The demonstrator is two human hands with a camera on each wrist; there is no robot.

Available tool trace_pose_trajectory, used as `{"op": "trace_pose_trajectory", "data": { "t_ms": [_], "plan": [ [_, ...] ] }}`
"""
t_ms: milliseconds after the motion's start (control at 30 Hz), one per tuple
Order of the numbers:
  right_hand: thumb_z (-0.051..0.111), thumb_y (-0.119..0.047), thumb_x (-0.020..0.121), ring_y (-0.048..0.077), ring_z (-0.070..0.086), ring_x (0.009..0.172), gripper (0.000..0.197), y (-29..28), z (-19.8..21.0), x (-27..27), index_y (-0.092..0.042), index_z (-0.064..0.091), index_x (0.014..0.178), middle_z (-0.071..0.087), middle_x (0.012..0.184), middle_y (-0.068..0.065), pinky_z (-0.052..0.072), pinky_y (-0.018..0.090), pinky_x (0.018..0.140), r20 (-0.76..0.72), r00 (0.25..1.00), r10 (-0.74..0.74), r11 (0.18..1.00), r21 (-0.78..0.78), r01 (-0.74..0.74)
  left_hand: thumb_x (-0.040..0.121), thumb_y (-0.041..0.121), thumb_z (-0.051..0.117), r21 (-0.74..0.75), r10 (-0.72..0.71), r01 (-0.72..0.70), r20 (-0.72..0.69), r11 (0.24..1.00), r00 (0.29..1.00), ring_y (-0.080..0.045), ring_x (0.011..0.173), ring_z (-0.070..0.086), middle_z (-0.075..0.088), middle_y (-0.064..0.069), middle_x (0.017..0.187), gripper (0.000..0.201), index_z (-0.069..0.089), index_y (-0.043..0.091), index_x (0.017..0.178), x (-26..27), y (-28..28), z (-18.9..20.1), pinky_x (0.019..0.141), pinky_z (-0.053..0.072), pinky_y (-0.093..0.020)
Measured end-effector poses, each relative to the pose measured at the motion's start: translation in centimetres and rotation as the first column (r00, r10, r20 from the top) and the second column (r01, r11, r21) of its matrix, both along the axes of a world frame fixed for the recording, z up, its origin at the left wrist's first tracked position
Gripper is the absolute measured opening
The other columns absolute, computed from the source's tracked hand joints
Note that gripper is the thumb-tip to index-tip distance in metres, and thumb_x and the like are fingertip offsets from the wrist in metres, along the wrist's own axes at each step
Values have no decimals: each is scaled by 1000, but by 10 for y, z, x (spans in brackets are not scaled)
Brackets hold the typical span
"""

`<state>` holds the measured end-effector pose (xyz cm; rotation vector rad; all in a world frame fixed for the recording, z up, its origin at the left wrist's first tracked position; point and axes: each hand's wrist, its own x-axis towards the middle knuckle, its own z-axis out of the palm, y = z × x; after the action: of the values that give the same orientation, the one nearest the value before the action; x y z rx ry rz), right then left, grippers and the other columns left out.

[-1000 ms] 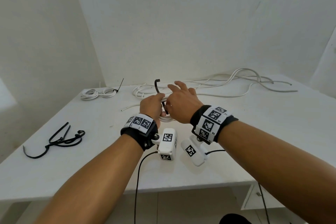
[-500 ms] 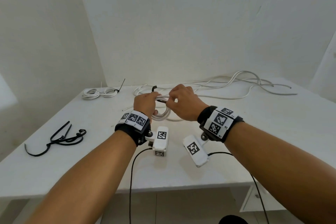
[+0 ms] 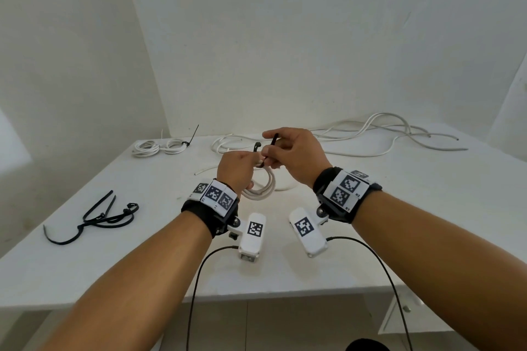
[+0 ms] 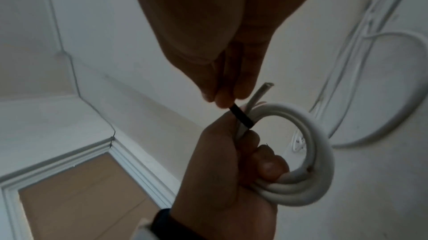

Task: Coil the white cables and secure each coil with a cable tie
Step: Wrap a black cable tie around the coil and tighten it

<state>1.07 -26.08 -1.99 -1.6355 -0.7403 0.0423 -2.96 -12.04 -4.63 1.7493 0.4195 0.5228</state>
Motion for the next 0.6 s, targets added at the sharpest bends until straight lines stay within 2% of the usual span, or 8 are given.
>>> {"op": "trace_pose_trajectory", "data": {
  "t_ms": [100, 167, 233, 333, 433, 500, 600],
  "plan": [
    [71, -12, 88, 6, 66, 56, 14, 0, 2, 7, -11, 73, 102, 74, 69, 4, 52, 17, 59, 121, 985, -122, 981, -134, 138, 87, 15, 58, 138, -50, 45, 30, 989, 998, -11, 41, 32, 39, 5, 44, 29, 64, -6, 68, 0, -4, -4, 50, 32, -27],
    [71, -15, 87, 4, 63, 56, 5, -1, 4, 11, -14, 75, 91, 71, 64, -4, 48, 13, 56, 193, 973, -127, 962, -215, 168, 88, 19, 60, 221, -77, 66, 41, 973, 996, -8, 38, 33, 45, 9, 42, 32, 66, 0, 64, -2, -5, -7, 52, 32, -27],
    [70, -18, 88, 4, 59, 55, 7, -4, 7, 13, -16, 76, 84, 65, 59, -9, 45, 12, 53, 256, 960, -116, 932, -306, 195, 90, 27, 61, 278, -110, 95, 38, 956, 993, -6, 39, 39, 59, 7, 51, 31, 74, 8, 69, -2, -4, -9, 53, 36, -27],
    [70, -21, 89, -1, 55, 51, 10, -7, 10, 16, -16, 76, 83, 63, 59, -9, 43, 14, 56, 243, 967, -79, 911, -376, 169, 92, 34, 62, 305, -156, 129, 66, 944, 986, 0, 42, 48, 67, 7, 61, 26, 77, 17, 80, -5, -4, -9, 54, 38, -21],
    [70, -21, 89, -2, 52, 46, 11, -10, 13, 21, -14, 77, 84, 63, 58, -7, 46, 19, 59, 205, 977, -64, 909, -393, 142, 93, 30, 62, 321, -175, 133, 104, 938, 979, 2, 47, 52, 69, 11, 63, 18, 76, 21, 86, -5, -4, -8, 54, 37, -18],
    [71, -21, 89, 2, 52, 47, 12, -12, 17, 23, -12, 77, 84, 65, 60, -4, 49, 23, 60, 182, 982, -49, 911, -395, 119, 93, 29, 62, 341, -187, 138, 117, 930, 975, 0, 52, 56, 71, 10, 67, 18, 77, 21, 88, -5, -5, -9, 56, 40, -20],
    [70, -20, 90, 8, 54, 52, 13, -13, 16, 24, -9, 77, 87, 67, 65, 4, 50, 26, 61, 146, 989, -28, 912, -400, 85, 92, 29, 63, 343, -151, 98, 131, 934, 980, -7, 59, 61, 72, 8, 68, 20, 77, 20, 81, -4, -8, -11, 60, 44, -23]
  ]
}}
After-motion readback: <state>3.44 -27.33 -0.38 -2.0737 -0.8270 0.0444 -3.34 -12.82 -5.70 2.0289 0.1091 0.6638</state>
